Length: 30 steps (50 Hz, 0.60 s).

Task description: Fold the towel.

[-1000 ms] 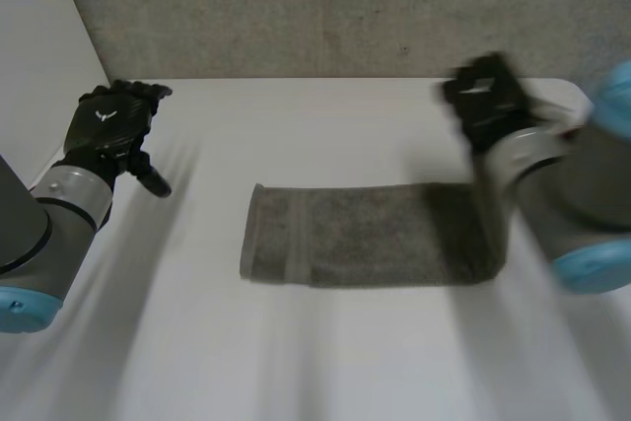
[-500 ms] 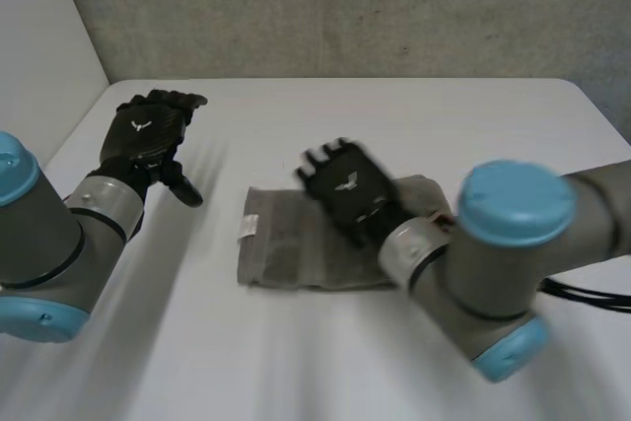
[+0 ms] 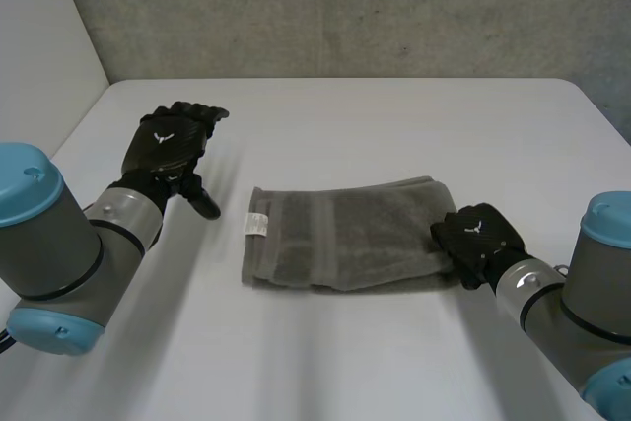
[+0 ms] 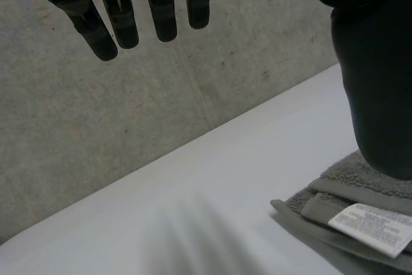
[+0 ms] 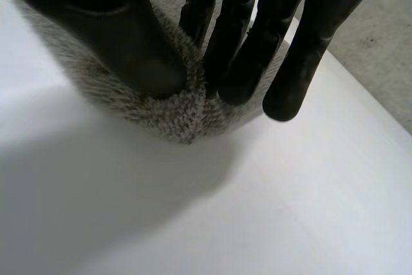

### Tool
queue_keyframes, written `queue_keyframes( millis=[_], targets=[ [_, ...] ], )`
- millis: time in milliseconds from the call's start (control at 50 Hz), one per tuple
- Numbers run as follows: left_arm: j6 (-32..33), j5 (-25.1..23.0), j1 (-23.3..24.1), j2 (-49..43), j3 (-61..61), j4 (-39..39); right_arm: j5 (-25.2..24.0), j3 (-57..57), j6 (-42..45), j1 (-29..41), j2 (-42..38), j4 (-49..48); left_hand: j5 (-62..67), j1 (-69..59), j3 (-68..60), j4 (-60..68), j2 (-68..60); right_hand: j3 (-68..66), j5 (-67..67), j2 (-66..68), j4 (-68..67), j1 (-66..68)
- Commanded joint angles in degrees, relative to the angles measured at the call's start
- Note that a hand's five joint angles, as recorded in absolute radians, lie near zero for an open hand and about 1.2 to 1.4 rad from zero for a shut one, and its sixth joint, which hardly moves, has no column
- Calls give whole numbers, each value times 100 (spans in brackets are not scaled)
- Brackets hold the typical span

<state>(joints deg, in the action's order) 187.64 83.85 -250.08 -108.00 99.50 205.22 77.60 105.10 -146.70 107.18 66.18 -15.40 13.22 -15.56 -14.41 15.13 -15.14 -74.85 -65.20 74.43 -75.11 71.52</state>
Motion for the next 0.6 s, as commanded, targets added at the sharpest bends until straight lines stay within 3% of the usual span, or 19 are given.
queue_keyframes(
  millis=[20,80,120,180,220,300,360,400,420,440,520,540,560,580,600],
  targets=[
    [-8,9,29,25,8,-8,326,-332,247,75,-44,-139,-1166,400,285,-357,358,-515,-480,557,-489,848],
    [-8,18,21,42,0,1,502,-587,572,233,9,-148,-1166,400,285,-357,358,-515,-480,557,-489,848],
    [-17,18,12,77,-9,1,581,-910,1018,1063,9,-235,-1166,400,285,-357,358,-515,-480,557,-489,848],
    [-17,26,12,86,-9,1,599,-1123,1284,1543,-70,-367,-1166,400,285,-357,358,-515,-480,557,-489,848],
    [-17,26,-6,130,-18,1,529,-1412,1826,2295,-254,-674,-1166,400,285,-357,358,-515,-480,557,-489,848],
    [-26,35,-32,262,-18,1,414,-1668,2251,2861,-650,-895,-1166,400,285,-357,358,-515,-480,557,-489,848],
    [-34,44,-59,376,-18,1,-34,-1888,2374,3134,-897,-860,-1166,400,285,-357,358,-515,-480,557,-489,848],
    [-69,131,-67,481,-18,1,-733,-1871,2330,3160,-1071,-790,-1166,400,285,-357,358,-515,-480,557,-489,848],
    [-70,132,-67,482,-18,1,-737,-1870,2330,3160,-1072,-789,-1166,400,285,-357,358,-515,-480,557,-489,848],
    [-113,175,-67,517,-18,-8,-1068,-1853,2260,3160,-1159,-685,-1166,400,285,-357,358,-515,-480,557,-489,848],
    [-158,202,-59,526,-9,-8,-1317,-1853,2022,3151,-1204,-508,-1183,416,301,-374,375,-515,-480,557,-489,848],
    [-158,202,-41,526,-9,-8,-1222,-1853,1796,3125,-1195,-482,-1183,416,301,-374,375,1627,1662,-1585,1654,-1295],
    [-158,202,-15,517,-1,-8,-1038,-1861,1498,3064,-1204,-482,-1183,416,301,-374,375,4896,4931,-4854,4922,-4563],
    [-158,202,-15,517,0,-8,-1036,-1861,1495,3063,-1204,-482,-1183,416,301,-374,375,4928,4963,-4886,4955,-4596],
    [-158,202,3,499,-9,1,-784,-1861,1138,2907,-1143,-490,-1183,416,301,-374,375,6485,6520,-6443,6511,-6152]
  ],
)
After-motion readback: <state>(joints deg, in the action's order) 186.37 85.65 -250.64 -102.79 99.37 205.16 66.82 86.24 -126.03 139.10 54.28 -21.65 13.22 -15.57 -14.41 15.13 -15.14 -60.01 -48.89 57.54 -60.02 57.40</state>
